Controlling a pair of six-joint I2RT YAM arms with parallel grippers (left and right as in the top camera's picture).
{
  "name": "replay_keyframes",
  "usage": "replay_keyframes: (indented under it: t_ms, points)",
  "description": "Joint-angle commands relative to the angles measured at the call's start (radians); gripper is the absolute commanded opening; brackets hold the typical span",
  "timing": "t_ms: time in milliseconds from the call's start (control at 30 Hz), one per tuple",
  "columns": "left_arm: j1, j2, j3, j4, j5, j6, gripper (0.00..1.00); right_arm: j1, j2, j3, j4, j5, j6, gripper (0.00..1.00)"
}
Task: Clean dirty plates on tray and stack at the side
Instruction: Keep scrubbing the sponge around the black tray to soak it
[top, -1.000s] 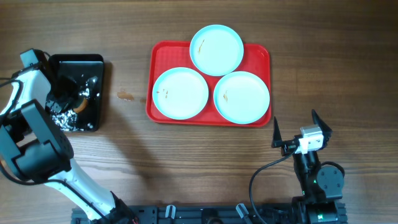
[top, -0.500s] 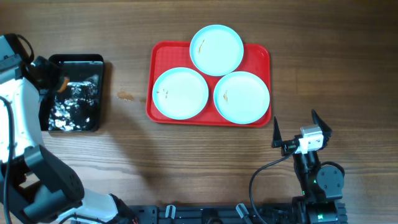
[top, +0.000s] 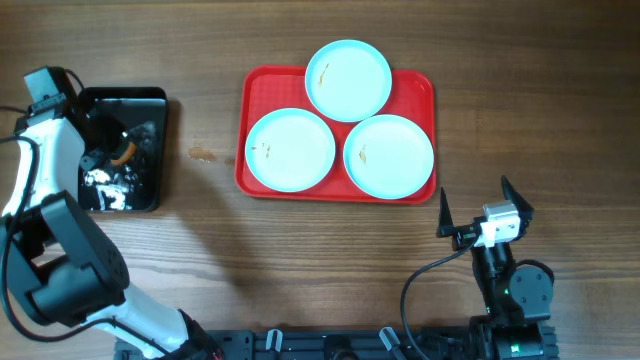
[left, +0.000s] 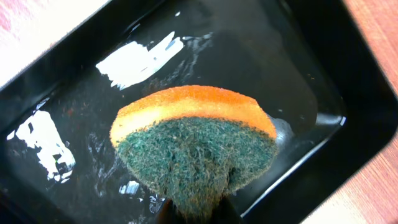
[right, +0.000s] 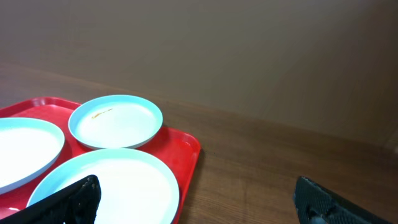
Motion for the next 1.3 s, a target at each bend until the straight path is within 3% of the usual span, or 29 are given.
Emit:
replay_keyframes:
  t_ms: [0,233,400,533,633,733,900,1267]
  points:
    - [0.000,-0.115,0.037,0.018,0.011,0.120,0.04,-0.006,-0.012,-0.001,0.003,0.010,0.003,1.00]
    - [0.000,-0.206,0.036,0.080,0.012,0.120,0.04,-0.006,-0.012,-0.001,0.003,0.010,0.003,1.00]
    - [-0.002,-0.059,-0.079,0.143,0.010,0.124,0.04,-0.006,-0.012,-0.001,0.003,0.010,0.003,1.00]
    - [-0.001,0.000,-0.082,0.137,0.012,0.218,0.04,-0.006,-0.012,-0.001,0.003,0.010,0.003,1.00]
    - [-0.001,-0.068,-0.042,0.129,0.063,0.221,0.04,-0.006,-0.012,-0.001,0.003,0.010,0.003,1.00]
    - [-0.001,-0.185,-0.008,0.165,0.204,0.221,0.04,-0.006,-0.012,-0.001,0.003,0.010,0.003,1.00]
    - [-0.001,-0.259,-0.008,0.189,0.216,0.226,0.04,-0.006,-0.012,-0.001,0.003,0.010,0.003,1.00]
    - [0.004,-0.048,-0.110,0.137,0.112,0.256,0.04,-0.006,-0.012,-0.001,0.003,0.010,0.003,1.00]
